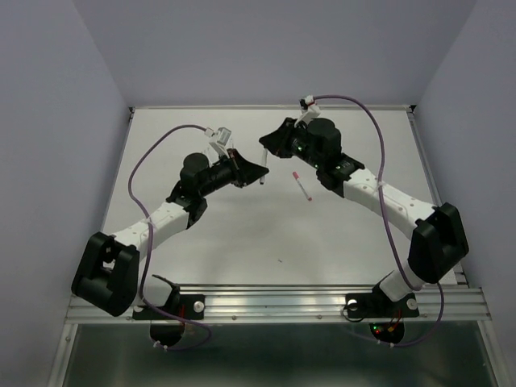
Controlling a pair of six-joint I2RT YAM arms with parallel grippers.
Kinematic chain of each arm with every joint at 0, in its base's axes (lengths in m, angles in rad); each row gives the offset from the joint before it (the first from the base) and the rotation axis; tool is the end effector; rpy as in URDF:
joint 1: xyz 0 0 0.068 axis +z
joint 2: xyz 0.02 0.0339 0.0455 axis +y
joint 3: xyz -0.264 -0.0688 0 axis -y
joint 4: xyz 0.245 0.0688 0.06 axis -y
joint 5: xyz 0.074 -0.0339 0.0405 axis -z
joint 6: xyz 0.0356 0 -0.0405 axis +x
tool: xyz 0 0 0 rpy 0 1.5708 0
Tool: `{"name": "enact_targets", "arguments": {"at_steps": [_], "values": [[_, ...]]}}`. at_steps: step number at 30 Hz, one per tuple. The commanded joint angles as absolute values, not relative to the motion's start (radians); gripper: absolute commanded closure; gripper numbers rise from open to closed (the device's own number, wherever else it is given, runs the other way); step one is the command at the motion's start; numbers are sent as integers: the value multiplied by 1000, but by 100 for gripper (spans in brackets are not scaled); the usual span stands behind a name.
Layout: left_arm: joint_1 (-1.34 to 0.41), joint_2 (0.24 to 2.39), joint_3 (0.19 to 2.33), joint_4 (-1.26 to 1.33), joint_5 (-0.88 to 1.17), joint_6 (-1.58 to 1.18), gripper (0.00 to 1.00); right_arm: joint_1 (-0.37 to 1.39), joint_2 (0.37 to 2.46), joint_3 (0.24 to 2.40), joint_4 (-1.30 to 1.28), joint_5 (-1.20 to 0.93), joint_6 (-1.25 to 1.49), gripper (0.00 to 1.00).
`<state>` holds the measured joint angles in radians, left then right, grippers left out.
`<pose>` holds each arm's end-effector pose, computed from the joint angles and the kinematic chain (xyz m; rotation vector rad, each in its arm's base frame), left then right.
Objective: Open the pen caps
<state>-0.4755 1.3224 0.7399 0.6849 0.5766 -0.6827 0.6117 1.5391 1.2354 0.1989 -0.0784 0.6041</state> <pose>0.2543 -0.1528 0.2953 0.3484 1.6039 -1.3325 0.3032 0.2161 0.3499 -0.0693 1.7709 0.9678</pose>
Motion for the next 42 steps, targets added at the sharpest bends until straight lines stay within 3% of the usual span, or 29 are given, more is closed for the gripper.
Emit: {"name": "enact_targets", "arguments": {"at_steps": [1, 11, 20, 25, 29, 38, 42], "values": [[-485, 1249, 641, 712, 660, -725, 100, 436, 1621, 1334, 259, 207, 543, 99], [-489, 1215, 560, 629, 612, -736, 100, 262, 1764, 1453, 232, 121, 551, 99], [-434, 1392, 905, -50, 55, -652, 100, 262, 1821, 1364, 31, 222, 451, 99], [-298, 1462, 930, -110, 13, -682, 100, 262, 1888, 1358, 3, 227, 405, 96], [-243, 1489, 968, -211, -131, -695, 100, 262, 1960, 1391, -86, 264, 405, 94], [-138, 1506, 1003, -272, -196, -706, 100, 262, 2005, 1385, -86, 296, 402, 91], [-109, 1508, 999, -269, -232, -706, 100, 262, 2003, 1384, -86, 282, 394, 80]]}}
